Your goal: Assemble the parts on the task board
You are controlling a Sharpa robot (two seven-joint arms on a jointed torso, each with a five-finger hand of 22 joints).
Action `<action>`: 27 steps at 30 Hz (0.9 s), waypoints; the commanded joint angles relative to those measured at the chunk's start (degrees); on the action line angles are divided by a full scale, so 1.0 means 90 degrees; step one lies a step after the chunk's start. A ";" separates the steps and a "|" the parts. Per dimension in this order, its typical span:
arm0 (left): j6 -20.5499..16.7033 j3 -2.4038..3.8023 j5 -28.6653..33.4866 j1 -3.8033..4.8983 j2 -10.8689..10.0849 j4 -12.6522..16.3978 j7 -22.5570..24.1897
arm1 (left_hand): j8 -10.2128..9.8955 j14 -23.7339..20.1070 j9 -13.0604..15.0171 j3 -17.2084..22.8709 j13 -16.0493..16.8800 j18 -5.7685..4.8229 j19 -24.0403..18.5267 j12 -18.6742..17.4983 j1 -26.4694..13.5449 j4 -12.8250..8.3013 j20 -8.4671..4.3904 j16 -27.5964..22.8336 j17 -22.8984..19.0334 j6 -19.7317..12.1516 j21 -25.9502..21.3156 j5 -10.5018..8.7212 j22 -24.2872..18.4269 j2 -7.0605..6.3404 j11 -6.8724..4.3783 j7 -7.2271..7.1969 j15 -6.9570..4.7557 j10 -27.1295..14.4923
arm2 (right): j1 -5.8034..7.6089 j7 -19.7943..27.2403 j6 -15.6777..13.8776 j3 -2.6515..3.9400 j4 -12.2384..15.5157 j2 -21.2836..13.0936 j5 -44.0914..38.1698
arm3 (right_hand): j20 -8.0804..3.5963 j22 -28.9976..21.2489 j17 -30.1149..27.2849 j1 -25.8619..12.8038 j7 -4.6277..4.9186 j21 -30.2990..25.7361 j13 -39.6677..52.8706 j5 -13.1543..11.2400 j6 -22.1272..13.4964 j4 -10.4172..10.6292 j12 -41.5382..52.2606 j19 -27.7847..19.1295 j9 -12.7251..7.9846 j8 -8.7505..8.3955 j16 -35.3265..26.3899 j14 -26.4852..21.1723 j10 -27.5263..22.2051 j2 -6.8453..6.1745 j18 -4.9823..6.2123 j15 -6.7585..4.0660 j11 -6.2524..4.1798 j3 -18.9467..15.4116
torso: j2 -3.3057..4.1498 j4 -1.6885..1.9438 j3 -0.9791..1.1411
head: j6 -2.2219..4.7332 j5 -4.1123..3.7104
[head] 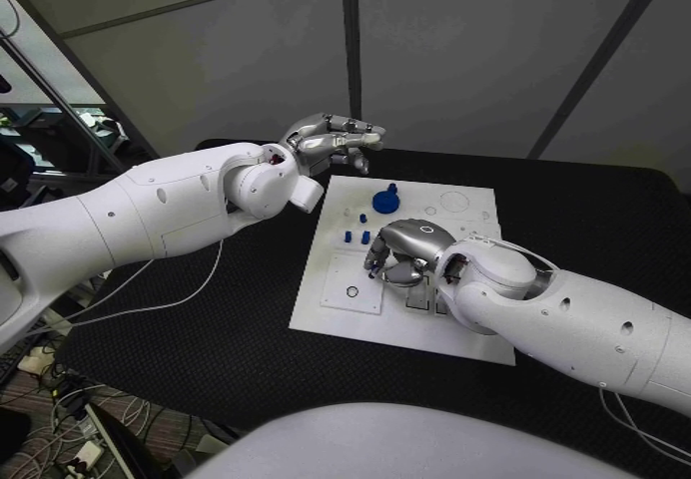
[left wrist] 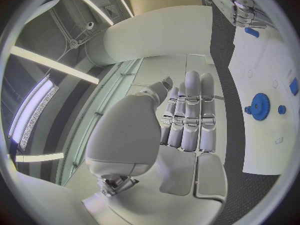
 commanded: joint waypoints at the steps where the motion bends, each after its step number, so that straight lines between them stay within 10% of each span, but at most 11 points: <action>1: 0.0096 0.0005 -0.0001 0.0014 0.0011 -0.0006 -0.0006 | -0.0035 -0.0044 0.0009 -0.0003 0.0010 -0.0082 -0.0048 -0.0045 -0.0003 -0.0050 0.0008 -0.0042 -0.0008 -0.0022 -0.0038 -0.0038 -0.0009 0.0036 0.0022 0.0046 0.0009 -0.0050 | -0.0005 0.0015 0.0112 -0.0004 -0.0019 0.0012 -0.0045 | 0.0013 0.0952 -0.0005 0.0000 0.0040 0.0018 0.0005 0.0008 -0.0006 0.0005 -0.0009 0.0257 0.0008 0.0010 0.0015 0.0116 -0.0034 -0.0051 -0.0051 -0.0004 0.0008 0.0038 | 0.0002 0.0002 -0.0001 | -0.0014 0.0018; 16: 0.0119 0.0003 -0.0001 0.0015 0.0015 -0.0025 -0.0033 | -0.0035 -0.0044 0.0009 -0.0004 0.0010 -0.0082 -0.0048 -0.0045 -0.0003 -0.0050 0.0008 -0.0042 -0.0009 -0.0023 -0.0038 -0.0038 -0.0009 0.0036 0.0022 0.0046 0.0009 -0.0050 | -0.0014 -0.0034 0.0234 -0.0005 -0.0031 0.0022 -0.0089 | 0.0017 0.0955 -0.0019 -0.0018 0.0042 0.0020 0.0003 -0.0002 -0.0012 0.0014 -0.0010 0.0258 0.0010 -0.0001 0.0014 0.0113 -0.0051 -0.0063 -0.0051 -0.0001 0.0011 0.0053 | 0.0001 -0.0002 -0.0004 | -0.0029 0.0044; 27: 0.0122 0.0002 -0.0002 0.0020 0.0022 -0.0029 -0.0053 | -0.0042 -0.0047 0.0010 -0.0007 0.0013 -0.0082 -0.0051 -0.0049 -0.0007 -0.0051 0.0010 -0.0051 -0.0012 -0.0031 -0.0047 -0.0039 -0.0014 0.0037 0.0025 0.0049 0.0012 -0.0058 | -0.0013 -0.0119 0.0222 -0.0154 -0.0084 0.0060 -0.0181 | 0.0165 0.0333 -0.0561 -0.0330 0.0178 -0.0476 -0.0097 -0.0101 -0.0402 0.0027 -0.0020 -0.0116 -0.0081 -0.0076 -0.0288 -0.0048 -0.0870 -0.0557 0.0112 0.0182 0.0216 0.0127 | -0.0003 -0.0001 -0.0003 | -0.0029 0.0036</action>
